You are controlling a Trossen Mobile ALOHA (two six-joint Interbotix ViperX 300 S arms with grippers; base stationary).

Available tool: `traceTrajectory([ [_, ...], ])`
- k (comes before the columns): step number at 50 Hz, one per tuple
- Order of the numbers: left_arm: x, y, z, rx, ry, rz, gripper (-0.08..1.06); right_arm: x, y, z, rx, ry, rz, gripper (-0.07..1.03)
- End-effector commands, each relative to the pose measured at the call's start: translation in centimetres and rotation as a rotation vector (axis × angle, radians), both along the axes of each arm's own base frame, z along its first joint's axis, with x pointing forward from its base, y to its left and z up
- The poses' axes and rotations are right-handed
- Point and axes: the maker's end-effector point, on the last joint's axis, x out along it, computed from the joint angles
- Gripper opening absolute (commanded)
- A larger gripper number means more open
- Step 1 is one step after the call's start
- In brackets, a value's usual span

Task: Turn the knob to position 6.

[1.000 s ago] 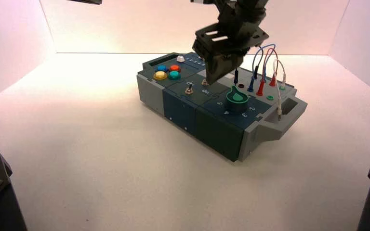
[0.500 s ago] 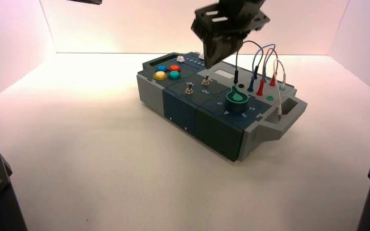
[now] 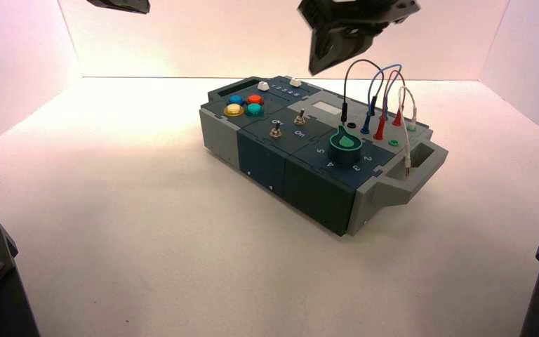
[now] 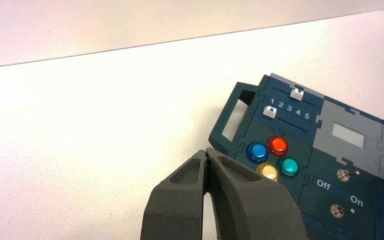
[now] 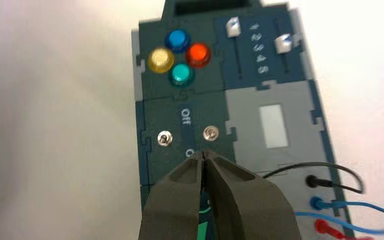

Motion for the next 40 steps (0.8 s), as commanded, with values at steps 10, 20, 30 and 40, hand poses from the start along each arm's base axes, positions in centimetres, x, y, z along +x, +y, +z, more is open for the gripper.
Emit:
traceTrajectory([
  [10,0.5,0.0,1.1,-0.005,-0.035,0.002,-0.03,0.5,-2.8,3.0,0.068,-0.08,-0.085,-0.02],
  [20,0.6,-0.1,0.9,-0.003,-0.034,0.002,-0.03,0.3,-4.1,4.1,0.088,-0.114,-0.115,-0.02],
  [30,0.6,0.0,0.6,-0.003,-0.026,0.004,-0.03,0.5,-4.8,3.7,0.08,-0.111,-0.133,-0.02],
  [40,0.8,0.0,0.4,-0.002,-0.024,0.008,-0.03,0.7,-4.7,2.9,0.064,-0.09,-0.132,-0.02],
])
